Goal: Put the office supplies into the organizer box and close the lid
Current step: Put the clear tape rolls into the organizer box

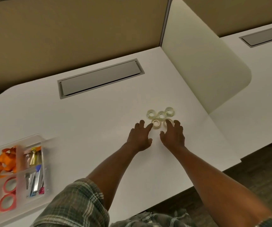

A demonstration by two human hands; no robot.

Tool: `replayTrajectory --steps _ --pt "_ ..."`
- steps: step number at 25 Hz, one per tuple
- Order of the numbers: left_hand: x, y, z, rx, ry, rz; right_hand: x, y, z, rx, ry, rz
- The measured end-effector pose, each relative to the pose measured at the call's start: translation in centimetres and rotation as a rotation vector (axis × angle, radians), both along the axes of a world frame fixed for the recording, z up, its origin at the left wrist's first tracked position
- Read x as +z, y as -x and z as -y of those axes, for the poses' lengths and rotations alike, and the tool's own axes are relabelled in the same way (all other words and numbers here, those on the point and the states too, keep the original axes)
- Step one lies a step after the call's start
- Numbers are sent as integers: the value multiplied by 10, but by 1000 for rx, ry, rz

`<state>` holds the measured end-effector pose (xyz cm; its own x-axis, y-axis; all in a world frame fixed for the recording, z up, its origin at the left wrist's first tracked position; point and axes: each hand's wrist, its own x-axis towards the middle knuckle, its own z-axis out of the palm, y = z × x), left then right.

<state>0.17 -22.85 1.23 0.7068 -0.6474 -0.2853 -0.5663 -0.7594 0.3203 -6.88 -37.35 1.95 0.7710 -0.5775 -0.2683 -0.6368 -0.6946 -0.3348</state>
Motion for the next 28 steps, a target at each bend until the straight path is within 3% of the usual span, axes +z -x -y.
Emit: replayTrajectory --steps 4,8,14,18,22,28 --pt "-10 1 19 -53 -195 -27 -6 3 15 51 -18 -121" --pt "-12 1 25 -67 -247 -11 -7 4 19 70 2 -113" --pt "-12 4 8 -33 -103 119 -7 3 5 155 52 -118" --pt "-17 6 -22 -37 -67 126 -4 -3 -16 150 -43 -53" --pt "-12 5 -63 217 122 26 1 -13 -51 108 -224 58" --pt "2 -6 -156 470 262 52 6 -36 -133 267 -279 108"
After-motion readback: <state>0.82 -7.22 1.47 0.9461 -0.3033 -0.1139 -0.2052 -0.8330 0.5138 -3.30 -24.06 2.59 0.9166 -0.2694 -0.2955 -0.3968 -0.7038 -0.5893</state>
